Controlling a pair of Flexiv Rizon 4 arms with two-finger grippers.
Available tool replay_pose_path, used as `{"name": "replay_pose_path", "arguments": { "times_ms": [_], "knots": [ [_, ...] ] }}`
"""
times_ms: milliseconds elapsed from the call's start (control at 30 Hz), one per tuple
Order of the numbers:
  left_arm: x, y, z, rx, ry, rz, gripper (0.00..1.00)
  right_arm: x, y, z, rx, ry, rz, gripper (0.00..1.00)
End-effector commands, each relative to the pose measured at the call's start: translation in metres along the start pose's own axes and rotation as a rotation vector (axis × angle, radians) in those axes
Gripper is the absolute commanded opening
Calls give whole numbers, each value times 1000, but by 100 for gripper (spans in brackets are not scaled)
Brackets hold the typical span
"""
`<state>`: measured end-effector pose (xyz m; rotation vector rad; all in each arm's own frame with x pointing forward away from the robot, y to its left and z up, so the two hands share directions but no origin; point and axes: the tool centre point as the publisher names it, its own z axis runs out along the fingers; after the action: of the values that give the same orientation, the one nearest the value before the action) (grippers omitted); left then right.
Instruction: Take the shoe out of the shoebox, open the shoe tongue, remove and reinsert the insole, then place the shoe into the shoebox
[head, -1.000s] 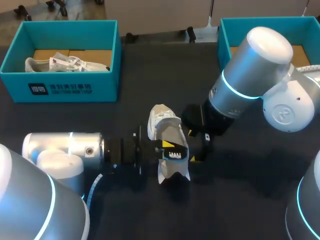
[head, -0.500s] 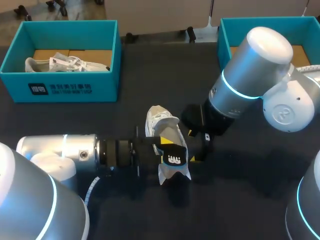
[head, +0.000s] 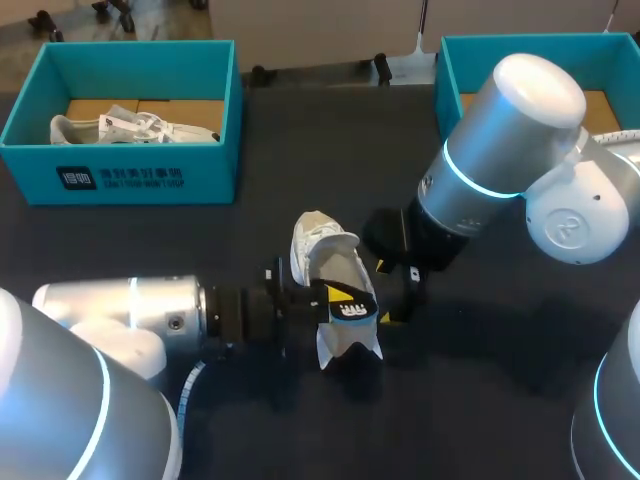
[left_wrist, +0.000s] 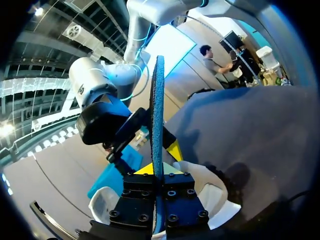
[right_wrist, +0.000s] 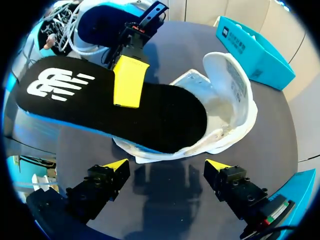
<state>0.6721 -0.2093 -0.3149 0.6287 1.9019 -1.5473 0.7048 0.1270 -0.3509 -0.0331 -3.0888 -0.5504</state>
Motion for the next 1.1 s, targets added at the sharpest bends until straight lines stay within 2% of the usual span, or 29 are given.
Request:
{"name": "replay_pose_path", "arguments": {
  "times_ms": [33,400,467,600,667,733,900,1100],
  "knots": [
    [3,6,3,-29,-9,13,0,0,0,1,-2,-1,-1,100],
    [-1,37,0,-118,-9,-9,0,0,0,1,-2,-1,-1,100],
    [-1,39,0,-107,-10,-33,0,0,0,1,-2,-1,-1,100],
    [-1,34,-3,-86,-9,-47,0,0,0,1,-2,-1,-1,100],
    [-1,30,-3,-69,-5,-56,19,0,0,1,-2,-1,-1,100],
    [-1,26,-2,-54,-4,-54,30,0,0,1,-2,-1,-1,100],
    [-1,13,1,-27,1,-41,33,0,0,1,-2,-1,-1,100],
    [-2,1,9,-14,7,-8,31,0,0,1,-2,-1,-1,100]
  ]
}}
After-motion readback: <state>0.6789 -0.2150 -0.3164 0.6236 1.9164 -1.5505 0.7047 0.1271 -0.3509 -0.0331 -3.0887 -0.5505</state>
